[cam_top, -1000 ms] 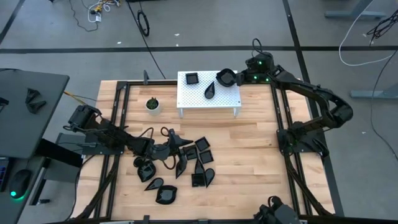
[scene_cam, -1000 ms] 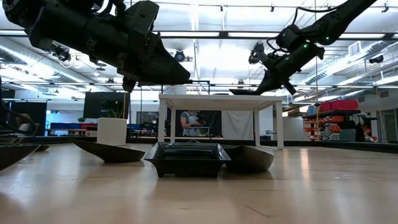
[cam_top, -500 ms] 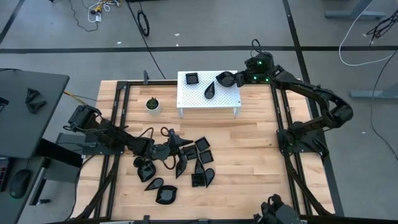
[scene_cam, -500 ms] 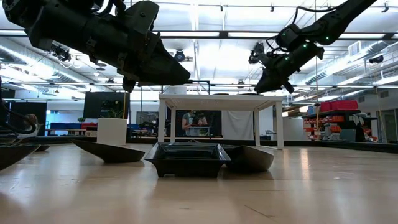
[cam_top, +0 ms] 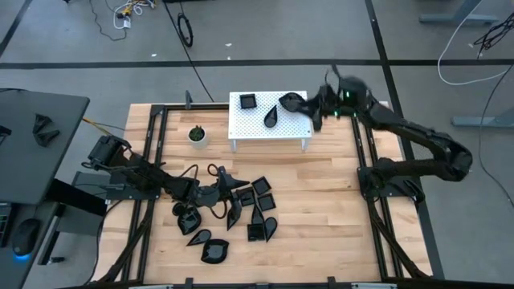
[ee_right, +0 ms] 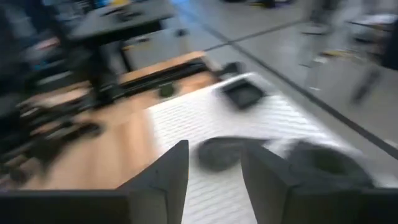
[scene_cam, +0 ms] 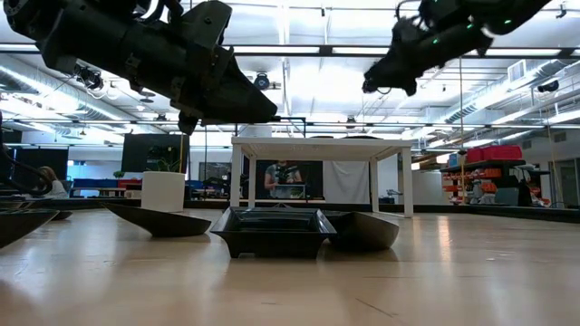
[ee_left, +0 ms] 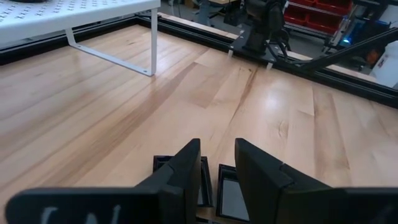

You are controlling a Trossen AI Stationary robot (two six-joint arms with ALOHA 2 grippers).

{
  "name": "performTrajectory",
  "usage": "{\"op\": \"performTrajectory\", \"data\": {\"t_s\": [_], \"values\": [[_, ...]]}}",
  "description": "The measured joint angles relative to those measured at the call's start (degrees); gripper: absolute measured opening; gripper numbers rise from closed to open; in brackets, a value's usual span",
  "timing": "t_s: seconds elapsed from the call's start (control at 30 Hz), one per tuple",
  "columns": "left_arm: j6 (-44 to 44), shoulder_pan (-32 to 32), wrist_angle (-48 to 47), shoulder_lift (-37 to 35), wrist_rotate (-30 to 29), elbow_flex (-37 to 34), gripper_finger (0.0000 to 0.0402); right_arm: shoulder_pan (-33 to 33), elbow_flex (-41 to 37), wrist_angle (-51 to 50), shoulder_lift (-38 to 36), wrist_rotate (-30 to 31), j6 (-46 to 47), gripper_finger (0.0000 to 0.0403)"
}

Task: Pick & Place Mini shaped plates
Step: Stack the black plate on top of the black plate on the shelf

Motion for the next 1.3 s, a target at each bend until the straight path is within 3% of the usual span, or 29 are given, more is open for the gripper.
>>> {"op": "performTrajectory", "data": {"t_s": [0.23, 0.37, 0.5, 0.6, 0.67, 0.73, 0.83, 0.9, 1.13, 1.3], "values": [[0.3, -1.7, 0.5, 0.0, -0.4, 0.0, 0.0103, 23.9, -15.0, 8.2, -10.6, 1.4, -1.9, 0.0131], [0.8, -2.5, 0.5, 0.0, -2.0, 0.0, 0.0103, 36.6, -24.2, 14.4, -11.4, 8.7, 0.4, 0.0122], [2.2, -3.5, 0.3, 0.0, -2.3, 0.2, 0.0103, 47.6, -32.1, 22.5, -9.7, 19.9, 7.9, 0.0113], [4.3, -5.5, -2.4, -0.1, 0.8, 4.1, 0.0097, 53.9, -35.3, 27.7, -8.1, 27.1, 12.7, 0.0108], [7.9, -7.4, -9.2, -0.2, 2.8, 9.0, 0.0087, 56.4, -36.1, 29.7, -7.2, 30.8, 14.3, 0.0106], [8.7, -9.1, -21.9, -0.2, 3.1, 15.1, 0.0074, 57.8, -36.1, 31.5, -6.4, 33.2, 14.2, 0.0104], [3.5, -10.5, -41.3, 0.4, 3.3, 23.9, 0.0054, 58.2, -36.1, 34.2, -5.4, 34.0, 13.1, 0.0103], [-0.3, -10.9, -48.5, 1.0, 2.9, 27.5, 0.0042, 58.1, -36.1, 35.6, -4.6, 34.0, 13.2, 0.0103], [-3.6, -11.2, -49.4, 1.5, 0.0, 27.5, 0.0019, 56.8, -33.8, 34.9, 1.4, 23.2, 15.8, 0.0103], [-19.9, -11.1, -50.5, 1.5, 4.6, 24.1, 0.002, 56.7, -29.7, 35.0, 7.3, 22.2, 12.5, 0.0103]]}}
